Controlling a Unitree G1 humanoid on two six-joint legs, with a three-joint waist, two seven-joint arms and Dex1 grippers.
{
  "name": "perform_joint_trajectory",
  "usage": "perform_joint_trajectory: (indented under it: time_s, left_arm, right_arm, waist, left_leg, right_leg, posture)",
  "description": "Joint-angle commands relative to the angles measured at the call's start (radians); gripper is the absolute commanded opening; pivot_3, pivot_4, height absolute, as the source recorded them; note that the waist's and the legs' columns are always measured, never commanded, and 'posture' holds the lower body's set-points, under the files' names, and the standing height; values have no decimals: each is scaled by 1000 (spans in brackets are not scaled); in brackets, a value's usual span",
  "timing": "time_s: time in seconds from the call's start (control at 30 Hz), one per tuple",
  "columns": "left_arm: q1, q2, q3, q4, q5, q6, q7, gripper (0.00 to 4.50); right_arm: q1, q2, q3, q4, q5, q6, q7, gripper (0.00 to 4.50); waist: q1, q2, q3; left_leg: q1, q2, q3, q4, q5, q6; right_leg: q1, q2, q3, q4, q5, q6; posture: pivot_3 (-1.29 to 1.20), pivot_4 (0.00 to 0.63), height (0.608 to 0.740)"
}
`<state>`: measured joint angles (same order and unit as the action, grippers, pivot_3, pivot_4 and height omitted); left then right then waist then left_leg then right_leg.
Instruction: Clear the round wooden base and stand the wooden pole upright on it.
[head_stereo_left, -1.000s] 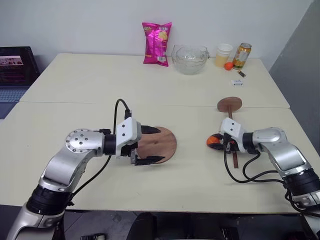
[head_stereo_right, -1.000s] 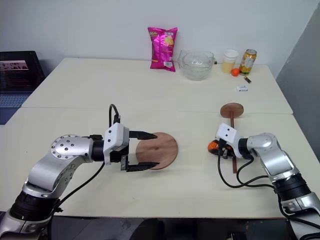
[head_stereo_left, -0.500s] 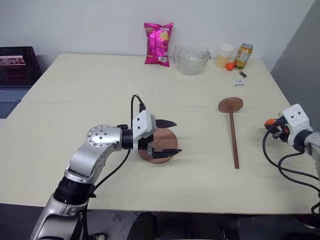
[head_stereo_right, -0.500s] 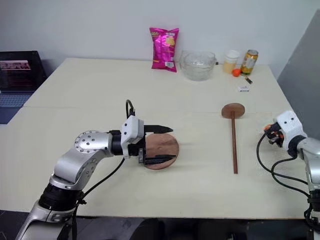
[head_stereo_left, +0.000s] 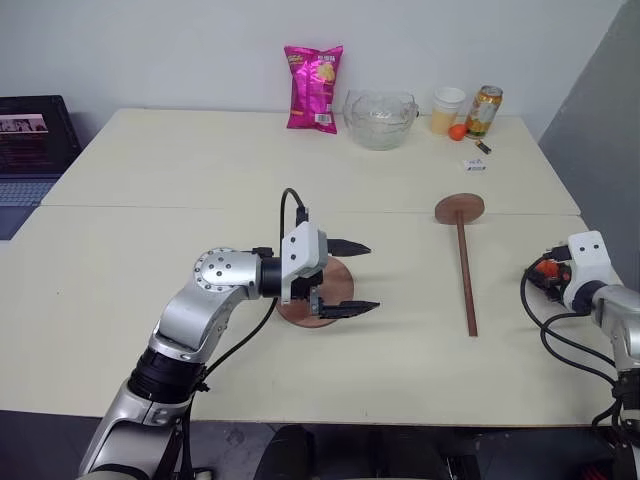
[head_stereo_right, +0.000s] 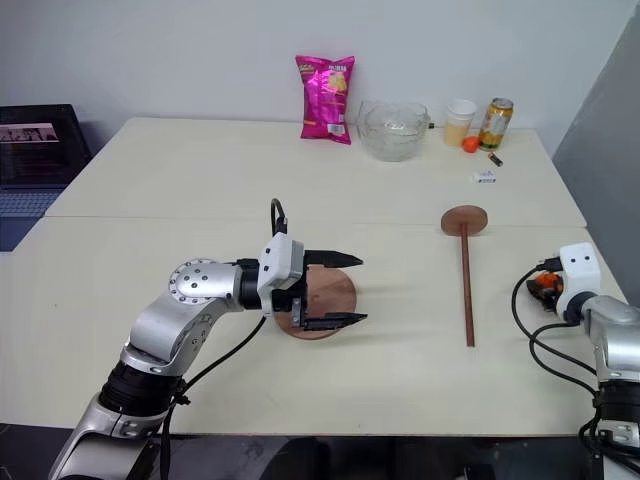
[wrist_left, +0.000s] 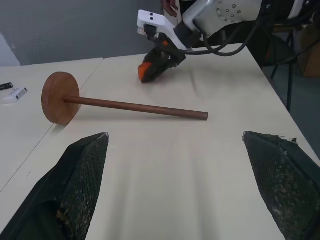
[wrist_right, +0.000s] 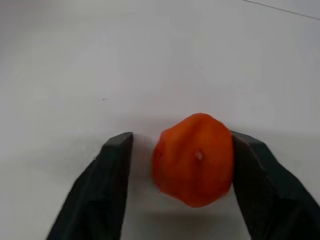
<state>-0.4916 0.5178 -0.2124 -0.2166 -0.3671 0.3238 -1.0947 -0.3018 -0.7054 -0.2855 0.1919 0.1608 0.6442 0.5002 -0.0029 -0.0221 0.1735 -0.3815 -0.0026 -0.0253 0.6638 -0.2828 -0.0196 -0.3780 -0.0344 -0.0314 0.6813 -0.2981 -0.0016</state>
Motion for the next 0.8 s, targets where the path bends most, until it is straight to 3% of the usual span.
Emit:
perform_joint_trajectory:
  time_s: [0.03, 0.2, 0.43, 0.63, 0.8]
  left_arm:
    - [-3, 3, 2, -31, 0, 2, 9, 4500]
    - [4, 43, 41, 0, 22, -22, 20, 4500]
    - [46, 171, 130, 16, 43, -33, 10, 4500]
    - [96, 217, 134, -21, 46, -28, 17, 4500]
    - [104, 197, 114, -59, 54, -11, 43, 4500]
  right_arm:
    - [5, -41, -52, -92, 25, 16, 4, 3924]
    - [19, -115, -86, -282, 74, 106, 52, 4464]
    - [-3, -197, -65, -499, 199, 353, 117, 4464]
    - [-116, -165, 62, -611, 271, 638, 57, 4464]
    - [-238, -95, 197, -533, 246, 820, -24, 4464]
  waist:
    - [0, 0, 0]
    - [-1, 1, 1]
    - [-3, 1, 1]
    - [0, 1, 1]
    - [2, 1, 1]
  left_leg:
    - [0, 0, 0, 0, 0, 0]
    - [0, 0, 0, 0, 0, 0]
    - [0, 0, -1, 0, 0, 0]
    - [0, 0, -2, -1, 0, 1]
    - [-2, 0, -2, -1, 0, 1]
  right_leg:
    - [0, 0, 0, 0, 0, 0]
    - [0, 0, 0, 0, 0, 0]
    - [-1, 0, 0, 0, 0, 0]
    - [-1, 0, -1, 0, 0, 0]
    - [-1, 0, -1, -1, 0, 0]
  posture:
    - [0, 150, 740]
    - [0, 150, 740]
    - [0, 150, 740]
    - [0, 150, 740]
    - [0, 150, 740]
